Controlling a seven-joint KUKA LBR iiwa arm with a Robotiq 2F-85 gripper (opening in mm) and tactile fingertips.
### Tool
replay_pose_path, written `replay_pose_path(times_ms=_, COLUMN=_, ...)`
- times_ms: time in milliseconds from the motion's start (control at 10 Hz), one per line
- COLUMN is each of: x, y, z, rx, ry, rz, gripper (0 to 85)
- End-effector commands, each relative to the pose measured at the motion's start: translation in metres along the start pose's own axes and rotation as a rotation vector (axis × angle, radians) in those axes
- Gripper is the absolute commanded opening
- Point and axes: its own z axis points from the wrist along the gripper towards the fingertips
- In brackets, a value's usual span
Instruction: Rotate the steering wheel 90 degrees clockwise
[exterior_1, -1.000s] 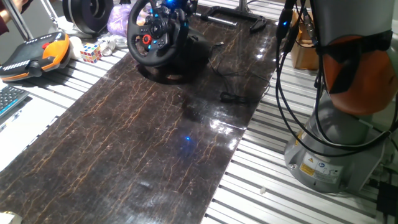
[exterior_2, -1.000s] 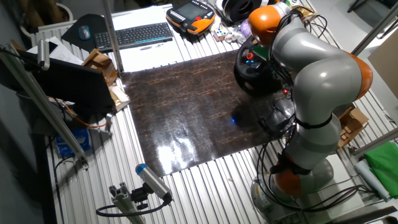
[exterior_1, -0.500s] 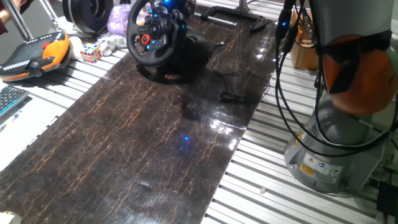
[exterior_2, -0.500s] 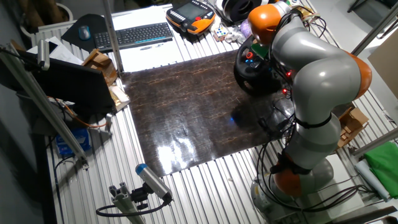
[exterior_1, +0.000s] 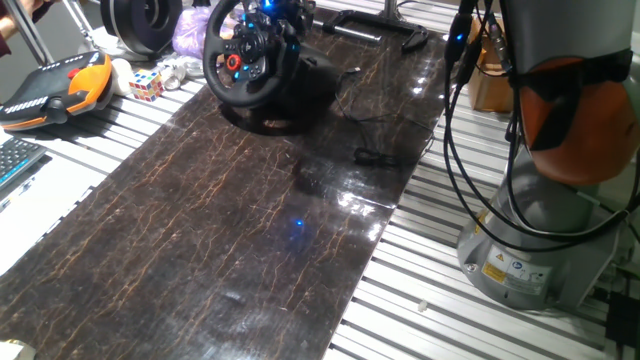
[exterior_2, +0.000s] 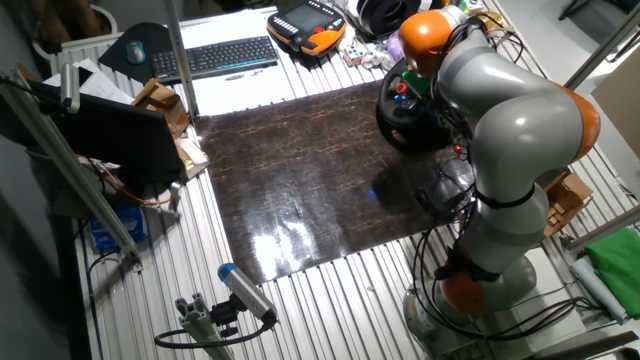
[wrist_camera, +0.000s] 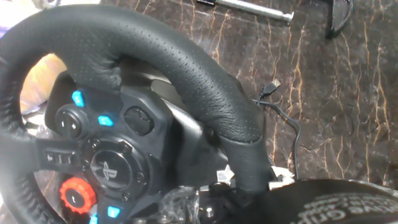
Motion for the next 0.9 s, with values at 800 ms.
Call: replay_pose_path(times_ms=800, x=0.019, y=-0.007, z=0.006, rx=-0.024, ry=0.005, rz=0.176, gripper=0.7)
